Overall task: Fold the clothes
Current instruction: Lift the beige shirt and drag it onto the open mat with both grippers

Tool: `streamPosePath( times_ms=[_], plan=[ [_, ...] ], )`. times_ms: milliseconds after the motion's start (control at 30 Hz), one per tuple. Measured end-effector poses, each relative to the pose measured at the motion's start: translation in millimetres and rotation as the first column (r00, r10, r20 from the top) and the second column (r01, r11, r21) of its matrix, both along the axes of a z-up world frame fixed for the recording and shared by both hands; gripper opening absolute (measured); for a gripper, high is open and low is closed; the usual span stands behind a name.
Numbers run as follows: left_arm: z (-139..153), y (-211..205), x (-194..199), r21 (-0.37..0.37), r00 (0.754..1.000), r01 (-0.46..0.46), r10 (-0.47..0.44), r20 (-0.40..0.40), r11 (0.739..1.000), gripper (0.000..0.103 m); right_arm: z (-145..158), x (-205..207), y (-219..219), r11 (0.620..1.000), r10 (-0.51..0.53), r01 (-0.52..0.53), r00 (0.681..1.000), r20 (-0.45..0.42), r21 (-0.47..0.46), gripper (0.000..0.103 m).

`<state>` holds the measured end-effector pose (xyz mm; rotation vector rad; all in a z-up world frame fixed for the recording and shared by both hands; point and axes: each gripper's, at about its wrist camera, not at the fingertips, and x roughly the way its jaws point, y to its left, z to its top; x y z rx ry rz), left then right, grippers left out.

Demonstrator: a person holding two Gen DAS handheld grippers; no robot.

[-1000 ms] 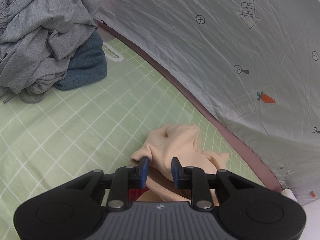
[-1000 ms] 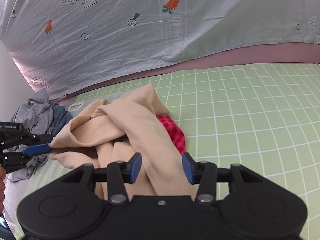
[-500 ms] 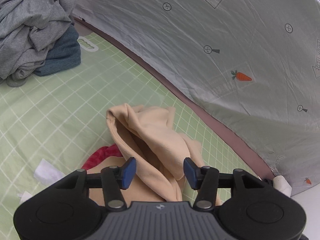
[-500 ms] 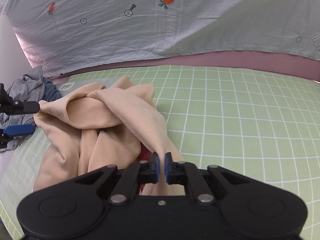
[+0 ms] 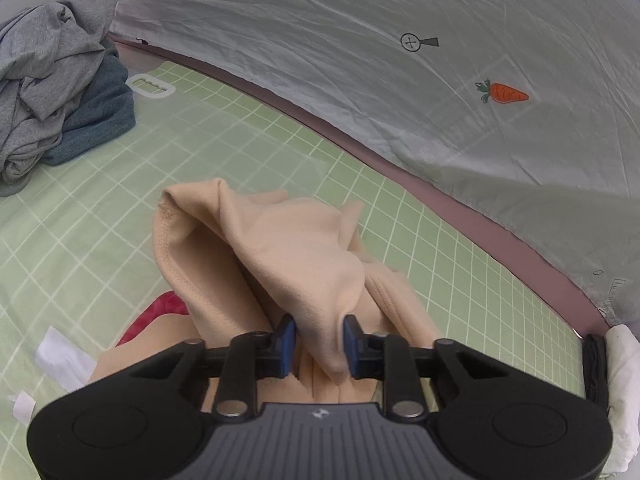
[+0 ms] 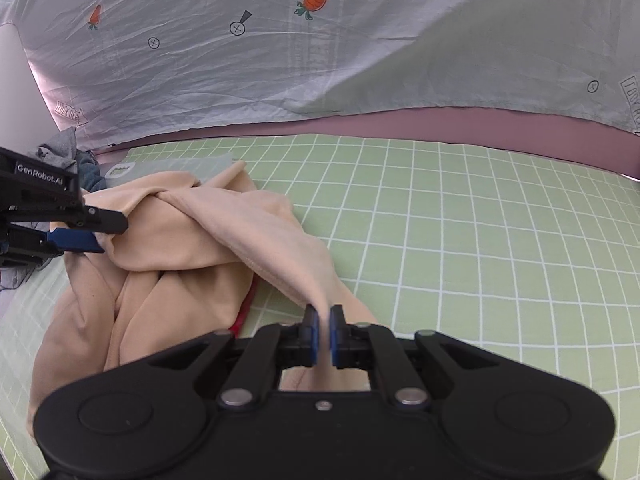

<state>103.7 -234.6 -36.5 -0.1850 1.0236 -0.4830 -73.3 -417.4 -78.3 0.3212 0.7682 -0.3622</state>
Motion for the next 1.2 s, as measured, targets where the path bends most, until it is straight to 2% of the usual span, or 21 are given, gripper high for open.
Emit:
streamPosePath(
  times_ms=[200,300,500,633,700,733,800,833,867,900,1000,1067,1133,1200],
  plan=[
    [9,23,4,0.039,0.999,-0.021,0.019,0.046,0.999,0.010,-6,-5,-16,0.979,-0.125,0.115,0.991,-0.049,-0.168,0.005],
    [19,41,10,0.034,0.998,-0.022,0.020,0.065,0.999,0.011,2,-13,-35,0.932,-0.192,0.166,0.980,-0.049,-0.323,0.005],
    [40,79,37,0.021,0.992,-0.080,0.077,0.099,0.997,0.010,43,-22,-98,0.847,-0.348,0.323,0.937,0.019,-0.423,0.005],
    [55,109,82,0.026,0.976,-0.153,0.147,0.158,0.988,0.009,75,-16,-132,0.781,-0.429,0.419,0.899,0.090,-0.464,0.005],
    [60,121,103,0.051,0.965,-0.176,0.162,0.206,0.983,0.008,92,-11,-144,0.765,-0.442,0.449,0.888,0.130,-0.461,0.005],
    [65,125,113,0.084,0.950,-0.203,0.176,0.258,0.976,0.001,98,-7,-146,0.761,-0.441,0.455,0.886,0.146,-0.463,0.005],
    [74,133,137,0.158,0.900,-0.301,0.226,0.373,0.940,0.000,108,4,-146,0.746,-0.440,0.468,0.881,0.175,-0.474,0.005],
    [77,137,151,0.175,0.881,-0.352,0.262,0.393,0.919,0.000,110,10,-144,0.736,-0.442,0.472,0.878,0.184,-0.486,0.005],
    [78,142,163,0.176,0.878,-0.377,0.290,0.381,0.909,0.000,111,15,-142,0.730,-0.445,0.477,0.875,0.189,-0.490,0.006],
    [78,146,173,0.170,0.887,-0.375,0.299,0.351,0.911,0.001,109,19,-141,0.746,-0.443,0.472,0.878,0.179,-0.470,0.007],
    [74,156,184,0.163,0.917,-0.339,0.286,0.279,0.927,0.005,84,28,-135,0.840,-0.421,0.425,0.903,0.088,-0.339,0.018],
    [61,147,168,0.177,0.942,-0.271,0.223,0.250,0.946,0.023,65,25,-125,0.872,-0.410,0.407,0.911,0.048,-0.273,0.026],
    [46,132,146,0.181,0.967,-0.194,0.156,0.201,0.964,0.029,46,14,-110,0.894,-0.409,0.402,0.913,0.007,-0.197,0.032],
    [29,113,118,0.178,0.987,-0.115,0.092,0.133,0.977,0.036,29,3,-93,0.916,-0.392,0.388,0.920,-0.022,-0.106,0.032]
  ],
)
